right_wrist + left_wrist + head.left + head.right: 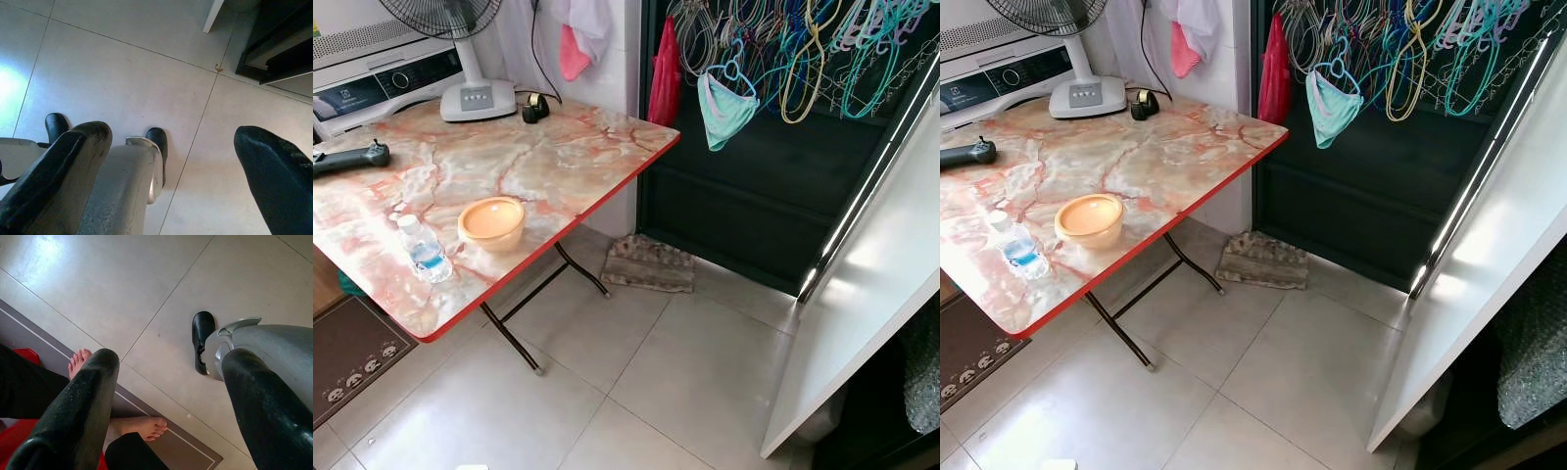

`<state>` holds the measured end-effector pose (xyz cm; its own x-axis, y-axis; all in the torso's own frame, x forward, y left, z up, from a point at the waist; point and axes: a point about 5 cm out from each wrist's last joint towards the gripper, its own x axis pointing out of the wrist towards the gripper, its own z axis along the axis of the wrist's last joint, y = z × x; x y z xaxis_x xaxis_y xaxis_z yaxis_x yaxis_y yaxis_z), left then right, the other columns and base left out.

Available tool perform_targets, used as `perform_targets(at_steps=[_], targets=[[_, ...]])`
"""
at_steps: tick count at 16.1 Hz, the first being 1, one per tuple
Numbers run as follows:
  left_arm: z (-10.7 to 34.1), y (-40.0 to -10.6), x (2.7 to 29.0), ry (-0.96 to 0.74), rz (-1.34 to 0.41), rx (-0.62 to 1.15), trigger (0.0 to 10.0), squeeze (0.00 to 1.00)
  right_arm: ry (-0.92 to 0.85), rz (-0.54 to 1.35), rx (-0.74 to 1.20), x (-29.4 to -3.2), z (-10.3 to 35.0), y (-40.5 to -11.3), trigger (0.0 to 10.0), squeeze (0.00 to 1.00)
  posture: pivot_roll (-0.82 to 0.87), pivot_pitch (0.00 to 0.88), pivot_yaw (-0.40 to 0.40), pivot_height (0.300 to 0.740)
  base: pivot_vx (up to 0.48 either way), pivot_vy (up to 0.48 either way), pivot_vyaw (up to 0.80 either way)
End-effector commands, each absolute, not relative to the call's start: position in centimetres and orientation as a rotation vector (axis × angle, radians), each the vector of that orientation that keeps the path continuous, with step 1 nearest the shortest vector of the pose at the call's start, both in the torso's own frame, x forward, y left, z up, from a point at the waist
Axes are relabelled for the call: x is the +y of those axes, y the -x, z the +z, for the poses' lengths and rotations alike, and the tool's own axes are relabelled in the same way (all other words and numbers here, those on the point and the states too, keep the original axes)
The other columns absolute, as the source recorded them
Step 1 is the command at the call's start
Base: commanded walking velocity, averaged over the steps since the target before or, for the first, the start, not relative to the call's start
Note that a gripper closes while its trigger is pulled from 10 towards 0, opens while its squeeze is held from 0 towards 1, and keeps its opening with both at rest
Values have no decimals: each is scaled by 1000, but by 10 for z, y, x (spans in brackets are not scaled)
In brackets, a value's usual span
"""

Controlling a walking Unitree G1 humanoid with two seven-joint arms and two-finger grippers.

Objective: Restocking fridge

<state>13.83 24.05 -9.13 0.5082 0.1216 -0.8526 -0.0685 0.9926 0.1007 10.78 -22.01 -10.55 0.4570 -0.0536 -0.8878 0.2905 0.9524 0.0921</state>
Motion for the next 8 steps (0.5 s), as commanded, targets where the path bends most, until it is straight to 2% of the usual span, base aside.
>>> perform_targets(at_steps=[1, 8], targets=[[-92, -137, 240, -63, 111, 1047, 10000, 0, -247, -215, 1084, -219, -106, -107, 10000, 0, 54, 0, 2, 740, 0, 0, 0], [-90, -143, 240, -45, 127, 1020, 10000, 0, -281, -222, 1068, -219, -105, -112, 10000, 0, 41, 0, -17, 740, 0, 0, 0]])
